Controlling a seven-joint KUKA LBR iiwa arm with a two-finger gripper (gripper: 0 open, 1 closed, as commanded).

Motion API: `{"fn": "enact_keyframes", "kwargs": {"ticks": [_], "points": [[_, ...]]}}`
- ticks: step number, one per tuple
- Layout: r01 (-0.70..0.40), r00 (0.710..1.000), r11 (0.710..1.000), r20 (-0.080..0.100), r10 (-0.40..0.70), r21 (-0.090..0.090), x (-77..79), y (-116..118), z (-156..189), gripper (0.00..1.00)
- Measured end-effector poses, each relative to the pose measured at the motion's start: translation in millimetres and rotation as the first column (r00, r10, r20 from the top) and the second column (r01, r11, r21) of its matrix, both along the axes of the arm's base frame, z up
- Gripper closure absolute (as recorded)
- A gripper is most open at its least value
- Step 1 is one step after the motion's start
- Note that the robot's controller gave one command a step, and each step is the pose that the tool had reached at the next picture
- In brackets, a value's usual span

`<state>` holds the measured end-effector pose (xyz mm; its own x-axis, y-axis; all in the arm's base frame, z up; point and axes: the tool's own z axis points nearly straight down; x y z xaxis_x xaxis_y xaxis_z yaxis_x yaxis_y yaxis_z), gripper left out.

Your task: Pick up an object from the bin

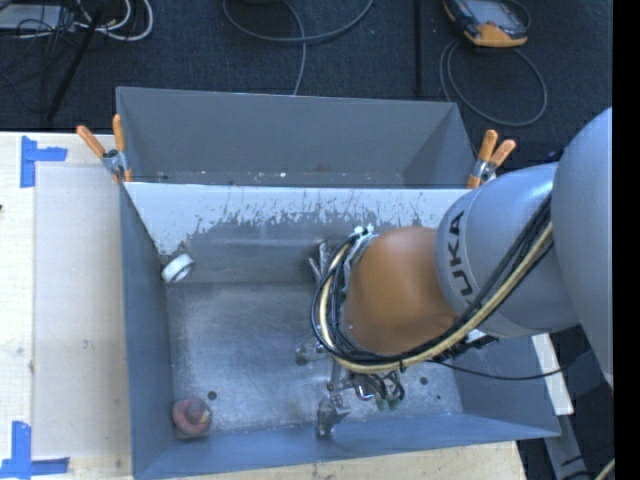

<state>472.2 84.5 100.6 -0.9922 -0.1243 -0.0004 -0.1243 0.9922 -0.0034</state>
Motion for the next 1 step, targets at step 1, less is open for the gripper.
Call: {"fn": "enact_keyframes", "kwargs": {"ticks": [1], "points": [[-0.224, 0.974, 0.974, -0.001, 0.225, 0.005, 3.5, 82.8, -1.2, 0.00]]}}
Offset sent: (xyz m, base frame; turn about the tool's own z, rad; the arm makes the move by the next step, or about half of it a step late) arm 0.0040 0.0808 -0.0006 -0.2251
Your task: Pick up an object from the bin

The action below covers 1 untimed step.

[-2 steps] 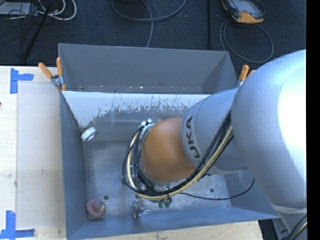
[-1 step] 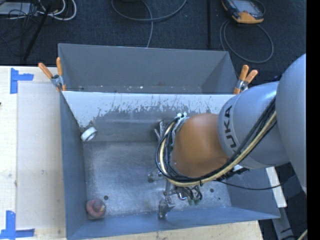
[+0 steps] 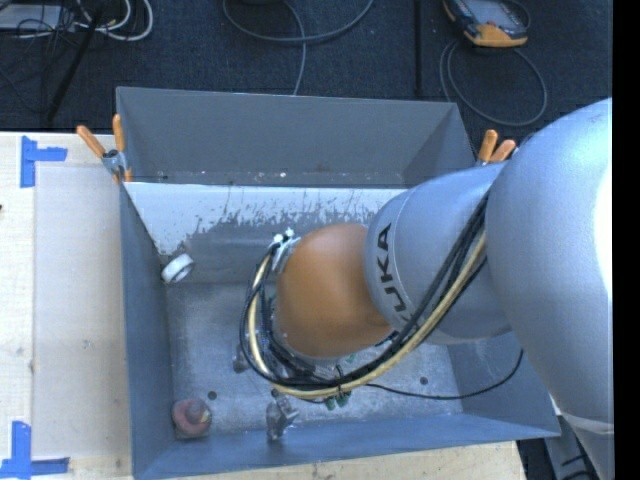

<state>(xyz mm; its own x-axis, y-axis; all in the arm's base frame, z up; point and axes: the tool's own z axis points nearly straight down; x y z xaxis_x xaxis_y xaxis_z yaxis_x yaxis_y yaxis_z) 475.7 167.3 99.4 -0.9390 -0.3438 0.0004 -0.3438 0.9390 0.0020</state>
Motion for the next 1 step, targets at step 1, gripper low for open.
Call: {"fn": "enact_keyframes", "kwargs": {"ticks": [1], "points": [[-0.283, 0.959, 0.959, 0.018, 0.283, -0.001, 4.4, 67.4, -26.7, 0.00]]}}
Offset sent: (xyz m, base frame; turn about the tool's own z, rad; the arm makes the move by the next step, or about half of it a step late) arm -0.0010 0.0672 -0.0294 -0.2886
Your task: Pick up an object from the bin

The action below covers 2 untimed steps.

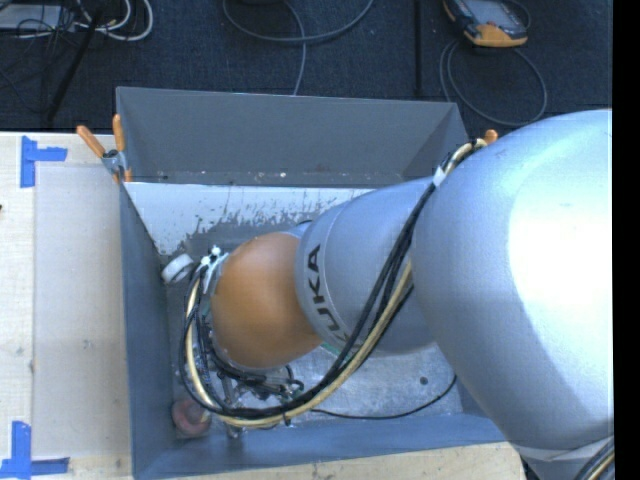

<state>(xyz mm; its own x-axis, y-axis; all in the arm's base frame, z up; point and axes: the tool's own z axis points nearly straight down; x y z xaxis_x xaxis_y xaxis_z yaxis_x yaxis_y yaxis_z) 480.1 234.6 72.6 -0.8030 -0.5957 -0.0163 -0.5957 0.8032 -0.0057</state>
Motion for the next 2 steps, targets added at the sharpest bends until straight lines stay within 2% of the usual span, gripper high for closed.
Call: {"fn": "enact_keyframes", "kwargs": {"ticks": [1, 2], "points": [[-0.396, 0.918, 0.918, -0.001, 0.396, -0.004, -6.4, 8.0, 0.1, 0.00], [-0.391, 0.920, 0.920, -0.012, 0.391, -0.005, -8.5, 6.5, -0.6, 1.00]]}}
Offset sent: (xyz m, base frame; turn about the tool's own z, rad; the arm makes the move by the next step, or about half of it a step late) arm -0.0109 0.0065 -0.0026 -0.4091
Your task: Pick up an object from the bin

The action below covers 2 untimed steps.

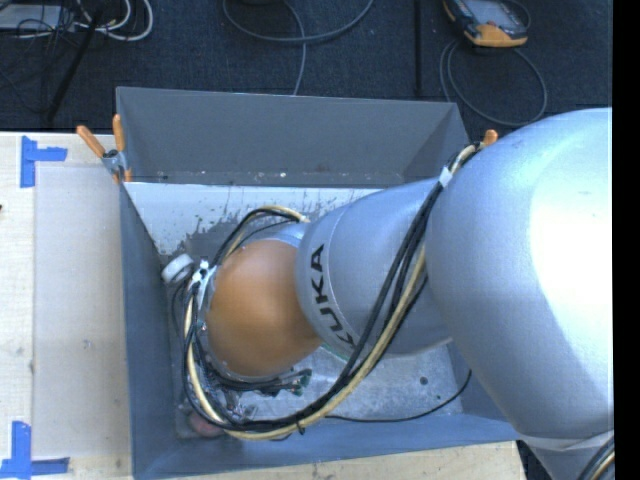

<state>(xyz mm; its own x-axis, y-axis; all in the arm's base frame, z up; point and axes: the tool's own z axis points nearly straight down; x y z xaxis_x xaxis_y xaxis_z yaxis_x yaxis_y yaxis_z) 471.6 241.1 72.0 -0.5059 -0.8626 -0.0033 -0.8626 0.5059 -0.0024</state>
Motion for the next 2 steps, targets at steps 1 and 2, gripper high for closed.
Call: {"fn": "enact_keyframes", "kwargs": {"ticks": [1, 2], "points": [[0.005, 1.000, 1.000, -0.003, -0.005, -0.001, 0.4, 1.0, 19.4, 1.00], [0.010, 1.000, 1.000, -0.003, -0.010, -0.001, 0.5, 2.0, 37.4, 1.00]]}}
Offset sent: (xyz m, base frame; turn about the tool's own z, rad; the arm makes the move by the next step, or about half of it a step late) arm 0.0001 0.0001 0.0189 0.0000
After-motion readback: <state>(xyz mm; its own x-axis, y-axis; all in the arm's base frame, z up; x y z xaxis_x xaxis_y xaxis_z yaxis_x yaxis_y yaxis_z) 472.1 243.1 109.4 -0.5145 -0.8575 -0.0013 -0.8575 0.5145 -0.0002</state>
